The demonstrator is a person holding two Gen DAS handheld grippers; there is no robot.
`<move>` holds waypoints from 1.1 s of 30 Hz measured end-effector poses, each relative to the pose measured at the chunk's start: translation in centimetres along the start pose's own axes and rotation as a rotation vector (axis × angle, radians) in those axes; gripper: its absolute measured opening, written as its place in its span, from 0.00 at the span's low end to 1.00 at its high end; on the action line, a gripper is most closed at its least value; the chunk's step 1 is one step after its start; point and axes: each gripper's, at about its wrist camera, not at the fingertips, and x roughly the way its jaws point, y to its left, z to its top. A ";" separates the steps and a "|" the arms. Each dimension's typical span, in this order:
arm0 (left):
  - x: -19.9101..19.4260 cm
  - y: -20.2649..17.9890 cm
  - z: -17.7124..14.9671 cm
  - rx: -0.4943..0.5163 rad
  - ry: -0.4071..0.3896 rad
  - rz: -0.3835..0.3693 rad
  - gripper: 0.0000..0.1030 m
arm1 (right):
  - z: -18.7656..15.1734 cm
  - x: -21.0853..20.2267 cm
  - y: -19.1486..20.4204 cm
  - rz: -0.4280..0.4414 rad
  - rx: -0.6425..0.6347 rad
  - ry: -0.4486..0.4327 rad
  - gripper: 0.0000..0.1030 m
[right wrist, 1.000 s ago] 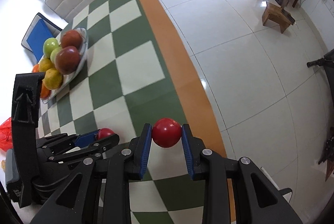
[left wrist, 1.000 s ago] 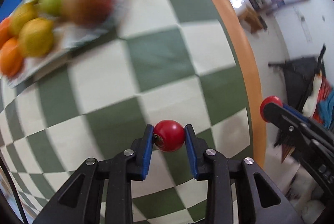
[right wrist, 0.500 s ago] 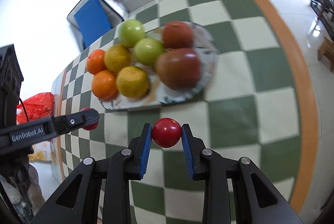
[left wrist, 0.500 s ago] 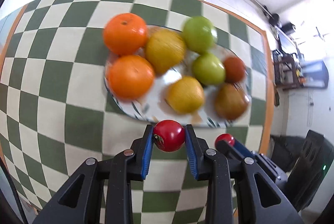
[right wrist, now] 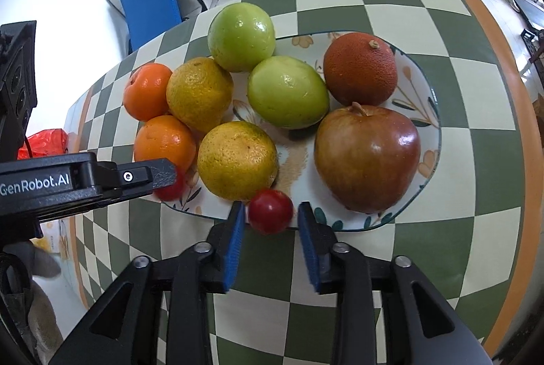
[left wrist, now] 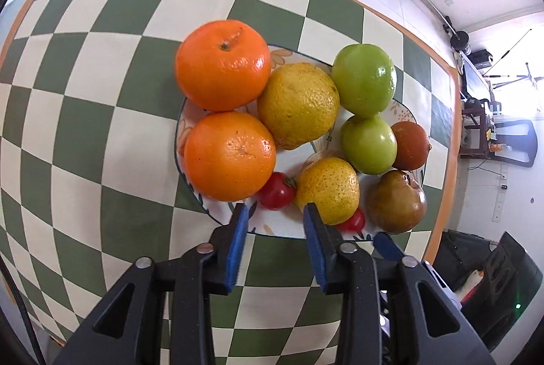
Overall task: Organize fruits
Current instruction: 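Drop both cherry tomatoes onto the plate between the fruits, then withdraw both tools from the plate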
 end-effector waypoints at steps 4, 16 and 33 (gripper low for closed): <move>-1.5 0.0 -0.6 0.045 -0.051 0.073 0.63 | -0.3 -1.3 -0.5 -0.010 0.028 -0.024 0.59; -5.1 -0.4 -5.5 0.142 -0.197 0.234 0.96 | -2.1 -8.5 -1.3 -0.234 0.007 -0.108 0.95; -13.4 -2.5 -12.0 0.197 -0.407 0.263 0.96 | -6.2 -19.0 0.3 -0.283 -0.019 -0.246 0.97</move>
